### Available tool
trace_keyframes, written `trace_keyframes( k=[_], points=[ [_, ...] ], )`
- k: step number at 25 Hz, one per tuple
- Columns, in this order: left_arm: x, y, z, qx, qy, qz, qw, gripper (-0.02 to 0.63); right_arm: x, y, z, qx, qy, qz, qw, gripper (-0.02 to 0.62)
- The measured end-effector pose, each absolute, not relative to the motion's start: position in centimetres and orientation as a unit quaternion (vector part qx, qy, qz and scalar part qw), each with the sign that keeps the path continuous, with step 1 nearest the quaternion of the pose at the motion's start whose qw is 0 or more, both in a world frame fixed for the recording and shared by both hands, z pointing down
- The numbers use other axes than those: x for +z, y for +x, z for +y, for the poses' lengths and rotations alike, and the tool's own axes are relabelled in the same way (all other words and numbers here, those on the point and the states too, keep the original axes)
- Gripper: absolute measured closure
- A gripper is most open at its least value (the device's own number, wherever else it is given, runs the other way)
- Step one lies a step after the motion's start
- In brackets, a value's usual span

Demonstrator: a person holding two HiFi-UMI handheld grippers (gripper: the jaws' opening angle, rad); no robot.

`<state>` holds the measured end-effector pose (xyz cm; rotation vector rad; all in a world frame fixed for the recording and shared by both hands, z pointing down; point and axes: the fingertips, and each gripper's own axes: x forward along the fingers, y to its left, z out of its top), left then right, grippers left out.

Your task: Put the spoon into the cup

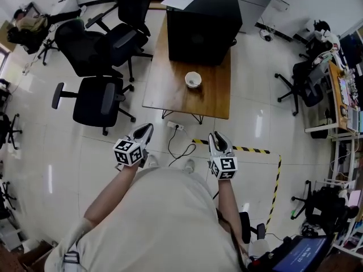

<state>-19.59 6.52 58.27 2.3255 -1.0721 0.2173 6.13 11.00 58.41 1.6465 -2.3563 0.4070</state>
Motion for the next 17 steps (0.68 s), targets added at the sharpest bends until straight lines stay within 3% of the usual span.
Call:
trace_keyframes(
  k=[17],
  points=[
    [59.4, -17.7, 8.4, 0.122, 0.859, -0.397, 0.3, 0.606, 58.4, 8.2, 11.3, 0.142, 0.562, -0.808, 0.107, 0.534]
  ],
)
